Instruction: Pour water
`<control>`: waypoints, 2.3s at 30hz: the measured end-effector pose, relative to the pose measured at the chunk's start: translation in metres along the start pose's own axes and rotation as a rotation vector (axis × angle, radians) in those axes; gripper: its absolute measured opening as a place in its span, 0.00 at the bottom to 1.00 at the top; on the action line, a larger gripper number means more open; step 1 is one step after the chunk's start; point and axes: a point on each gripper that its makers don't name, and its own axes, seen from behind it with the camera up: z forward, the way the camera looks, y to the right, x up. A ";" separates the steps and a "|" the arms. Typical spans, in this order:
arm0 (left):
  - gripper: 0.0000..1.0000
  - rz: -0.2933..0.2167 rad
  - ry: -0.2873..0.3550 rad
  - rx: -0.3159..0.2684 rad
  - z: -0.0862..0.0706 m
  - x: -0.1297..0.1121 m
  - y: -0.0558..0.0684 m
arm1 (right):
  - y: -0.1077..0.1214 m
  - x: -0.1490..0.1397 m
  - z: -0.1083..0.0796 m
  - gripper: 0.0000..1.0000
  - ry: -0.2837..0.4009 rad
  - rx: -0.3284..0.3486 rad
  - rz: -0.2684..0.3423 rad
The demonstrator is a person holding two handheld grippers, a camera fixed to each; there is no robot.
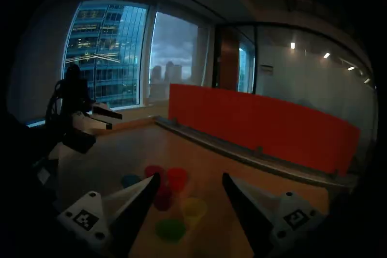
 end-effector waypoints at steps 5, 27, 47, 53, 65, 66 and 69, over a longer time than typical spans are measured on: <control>0.99 0.022 -0.021 -0.021 0.004 -0.014 0.007 | -0.005 -0.017 0.003 1.00 -0.045 0.018 -0.009; 1.00 0.014 -0.139 -0.095 0.014 -0.080 0.025 | -0.015 -0.083 0.017 1.00 -0.160 0.065 -0.007; 1.00 -0.005 -0.265 -0.134 0.020 -0.142 0.036 | -0.024 -0.146 0.031 0.99 -0.258 0.085 0.000; 1.00 0.003 -0.318 -0.150 0.020 -0.164 0.040 | -0.031 -0.163 0.033 1.00 -0.294 0.098 -0.011; 1.00 0.038 -0.420 -0.163 0.023 -0.201 0.041 | -0.042 -0.190 0.034 1.00 -0.351 0.124 -0.023; 1.00 0.036 -0.425 -0.168 0.024 -0.203 0.042 | -0.042 -0.192 0.034 1.00 -0.356 0.125 -0.024; 1.00 0.032 -0.434 -0.178 0.026 -0.206 0.043 | -0.044 -0.196 0.036 1.00 -0.363 0.131 -0.027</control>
